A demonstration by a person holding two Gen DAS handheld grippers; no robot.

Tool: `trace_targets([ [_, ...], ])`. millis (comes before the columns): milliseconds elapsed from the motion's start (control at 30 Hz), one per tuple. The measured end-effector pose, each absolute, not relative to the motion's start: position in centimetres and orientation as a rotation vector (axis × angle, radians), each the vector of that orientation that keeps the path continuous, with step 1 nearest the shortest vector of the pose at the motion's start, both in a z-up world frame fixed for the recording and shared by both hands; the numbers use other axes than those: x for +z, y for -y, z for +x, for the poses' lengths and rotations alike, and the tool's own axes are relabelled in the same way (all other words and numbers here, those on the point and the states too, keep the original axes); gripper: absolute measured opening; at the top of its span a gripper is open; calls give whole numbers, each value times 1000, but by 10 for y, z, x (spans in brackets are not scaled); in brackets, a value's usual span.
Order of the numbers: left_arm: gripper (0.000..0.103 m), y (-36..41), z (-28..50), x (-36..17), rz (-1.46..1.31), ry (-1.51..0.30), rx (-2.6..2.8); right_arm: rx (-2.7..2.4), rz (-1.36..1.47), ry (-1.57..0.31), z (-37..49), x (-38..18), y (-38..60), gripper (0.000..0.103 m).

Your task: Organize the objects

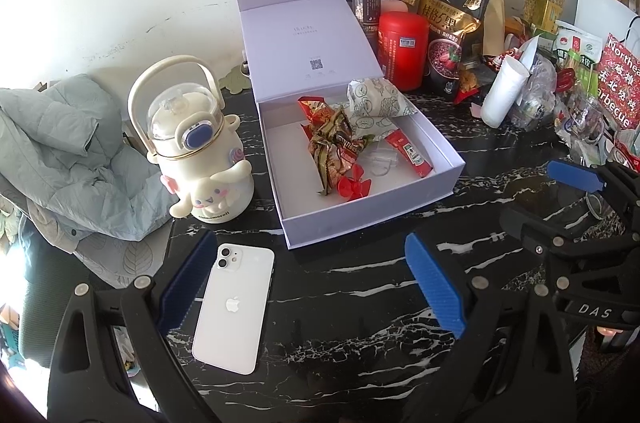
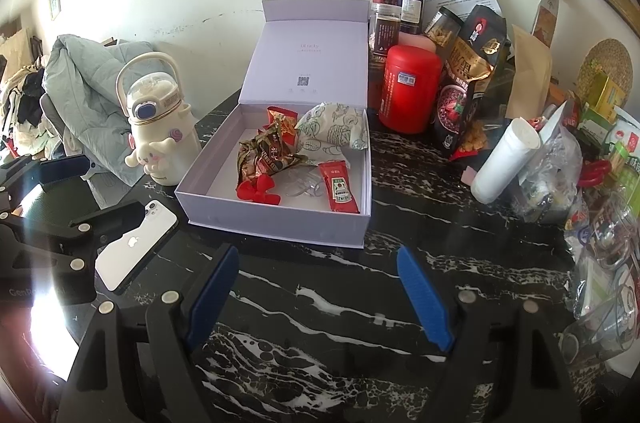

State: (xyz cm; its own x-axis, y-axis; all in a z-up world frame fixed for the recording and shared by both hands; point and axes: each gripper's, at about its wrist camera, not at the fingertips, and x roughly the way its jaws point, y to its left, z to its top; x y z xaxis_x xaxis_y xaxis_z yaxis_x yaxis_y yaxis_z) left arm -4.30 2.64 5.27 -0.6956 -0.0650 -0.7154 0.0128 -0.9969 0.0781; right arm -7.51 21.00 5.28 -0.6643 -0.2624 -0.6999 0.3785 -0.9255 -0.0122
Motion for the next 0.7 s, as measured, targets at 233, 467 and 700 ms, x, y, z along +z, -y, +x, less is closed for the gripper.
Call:
trace_targets([
  [233,95,-25,-43,50,1207,109,-2839,-2567,1050,-227,-74,51,-209,83],
  [467,95,-25,-41,49,1210,111,-2834,-2564,1053,-239,-73,51,-208,83],
  [700,95,-25,-40,50,1209,117,-2833,-2564,1055,-234,-72,51,-208,83],
])
